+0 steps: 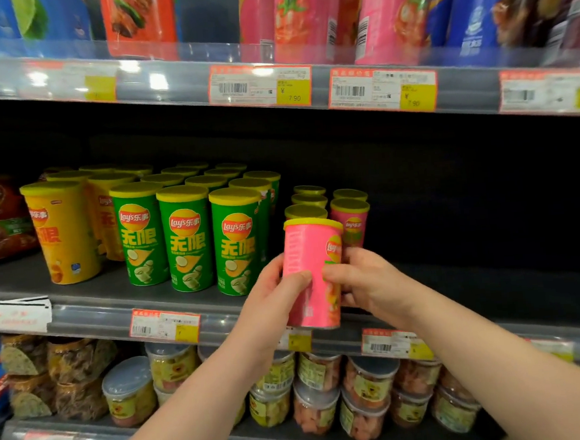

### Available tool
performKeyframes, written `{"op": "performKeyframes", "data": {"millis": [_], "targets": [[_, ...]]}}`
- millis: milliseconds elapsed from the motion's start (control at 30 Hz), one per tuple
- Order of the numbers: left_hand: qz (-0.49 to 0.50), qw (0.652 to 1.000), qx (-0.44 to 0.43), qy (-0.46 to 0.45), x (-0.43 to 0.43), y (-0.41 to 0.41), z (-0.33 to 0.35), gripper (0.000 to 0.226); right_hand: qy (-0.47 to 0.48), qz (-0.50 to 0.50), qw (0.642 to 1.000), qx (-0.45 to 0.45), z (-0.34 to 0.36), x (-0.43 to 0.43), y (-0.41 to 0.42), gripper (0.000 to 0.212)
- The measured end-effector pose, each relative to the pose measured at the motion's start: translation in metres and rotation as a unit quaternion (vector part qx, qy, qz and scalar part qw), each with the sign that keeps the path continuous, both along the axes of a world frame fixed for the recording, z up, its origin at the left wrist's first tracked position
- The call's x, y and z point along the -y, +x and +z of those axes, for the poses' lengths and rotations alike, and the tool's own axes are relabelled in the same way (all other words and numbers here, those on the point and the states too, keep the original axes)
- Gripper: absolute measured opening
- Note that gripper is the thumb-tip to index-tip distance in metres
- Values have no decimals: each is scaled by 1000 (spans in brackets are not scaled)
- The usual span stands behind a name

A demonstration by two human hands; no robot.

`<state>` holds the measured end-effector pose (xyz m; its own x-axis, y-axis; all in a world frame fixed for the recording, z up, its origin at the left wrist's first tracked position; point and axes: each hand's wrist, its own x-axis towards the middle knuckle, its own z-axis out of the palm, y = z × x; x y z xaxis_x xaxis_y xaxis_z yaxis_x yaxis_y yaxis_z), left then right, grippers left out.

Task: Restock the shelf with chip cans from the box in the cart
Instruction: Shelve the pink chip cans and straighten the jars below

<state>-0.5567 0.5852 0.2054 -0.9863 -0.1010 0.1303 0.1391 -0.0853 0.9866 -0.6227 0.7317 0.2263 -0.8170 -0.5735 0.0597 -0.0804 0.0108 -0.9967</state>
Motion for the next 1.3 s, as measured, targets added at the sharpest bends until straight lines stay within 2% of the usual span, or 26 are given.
{"op": "performKeyframes", "data": {"millis": [67, 133, 200, 300, 400, 500, 667, 833, 1200, 1300], "targets": [[25, 997, -16, -70, -2, -6, -5, 42, 3, -46, 998, -30, 4, -10, -4, 49], [60, 976, -59, -200, 2, -10, -12, 59, 23, -124, 991, -47, 3, -18, -13, 54], [92, 922, -94, -365, 8, -13, -20, 68, 59, -205, 974, -74, 2, -24, -25, 53], [85, 809, -106, -572, 14, -16, -30, 71, 126, -288, 943, -104, -1, -26, -42, 65], [68, 748, -132, -647, 18, -19, -40, 58, 172, -322, 924, -112, -8, -21, -54, 69], [93, 722, -167, -665, 24, -23, -50, 43, 180, -331, 920, -111, -12, -16, -60, 73], [103, 711, -201, -666, 27, -24, -54, 41, 250, -291, 917, -112, -17, -16, -56, 86], [94, 710, -181, -674, 25, -24, -54, 40, 293, -304, 898, -126, -17, -17, -59, 74], [78, 705, -155, -688, 25, -22, -49, 44, 310, -304, 892, -123, -15, -15, -65, 70], [43, 717, -130, -684, 24, -19, -43, 50, 320, -309, 888, -119, -15, -14, -65, 71]]}}
